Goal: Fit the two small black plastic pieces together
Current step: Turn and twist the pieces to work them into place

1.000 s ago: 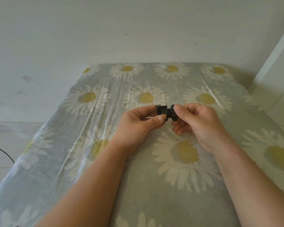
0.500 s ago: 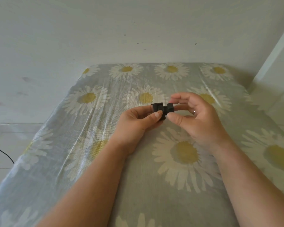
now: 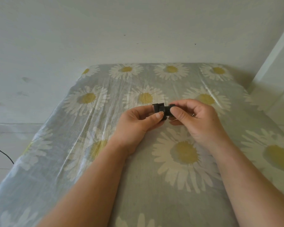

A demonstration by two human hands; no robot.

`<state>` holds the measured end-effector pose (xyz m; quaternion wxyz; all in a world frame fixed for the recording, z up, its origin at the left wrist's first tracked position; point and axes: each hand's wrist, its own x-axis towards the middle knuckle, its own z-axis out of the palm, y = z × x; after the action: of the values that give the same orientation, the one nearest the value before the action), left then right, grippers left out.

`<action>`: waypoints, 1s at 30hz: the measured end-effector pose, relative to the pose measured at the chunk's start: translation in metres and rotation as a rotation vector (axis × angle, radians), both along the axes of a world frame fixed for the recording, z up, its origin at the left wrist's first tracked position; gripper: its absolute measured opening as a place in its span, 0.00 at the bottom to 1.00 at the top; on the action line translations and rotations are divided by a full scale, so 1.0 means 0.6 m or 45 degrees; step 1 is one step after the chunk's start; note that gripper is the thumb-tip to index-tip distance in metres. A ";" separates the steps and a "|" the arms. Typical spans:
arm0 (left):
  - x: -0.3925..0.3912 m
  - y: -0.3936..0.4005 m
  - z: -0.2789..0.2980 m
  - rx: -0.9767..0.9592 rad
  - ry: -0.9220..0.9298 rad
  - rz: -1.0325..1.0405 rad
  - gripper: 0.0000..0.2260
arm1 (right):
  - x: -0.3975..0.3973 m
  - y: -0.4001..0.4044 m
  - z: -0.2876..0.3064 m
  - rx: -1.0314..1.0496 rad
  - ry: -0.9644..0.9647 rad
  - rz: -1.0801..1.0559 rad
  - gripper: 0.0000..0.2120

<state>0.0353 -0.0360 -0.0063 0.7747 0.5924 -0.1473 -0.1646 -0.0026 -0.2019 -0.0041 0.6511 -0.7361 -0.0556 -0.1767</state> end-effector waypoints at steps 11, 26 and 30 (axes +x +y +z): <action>-0.006 0.003 0.004 0.180 -0.157 0.012 0.11 | -0.007 -0.003 0.005 -0.042 0.127 -0.084 0.14; -0.006 -0.001 0.003 0.060 -0.108 0.016 0.17 | -0.007 -0.004 0.007 0.002 0.163 -0.104 0.23; 0.001 -0.001 0.001 -0.068 0.042 0.020 0.16 | -0.007 -0.005 0.007 -0.136 0.025 -0.099 0.16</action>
<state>0.0359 -0.0368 -0.0055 0.7939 0.5698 -0.1343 -0.1642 -0.0070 -0.2051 0.0002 0.6041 -0.7730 -0.0301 -0.1914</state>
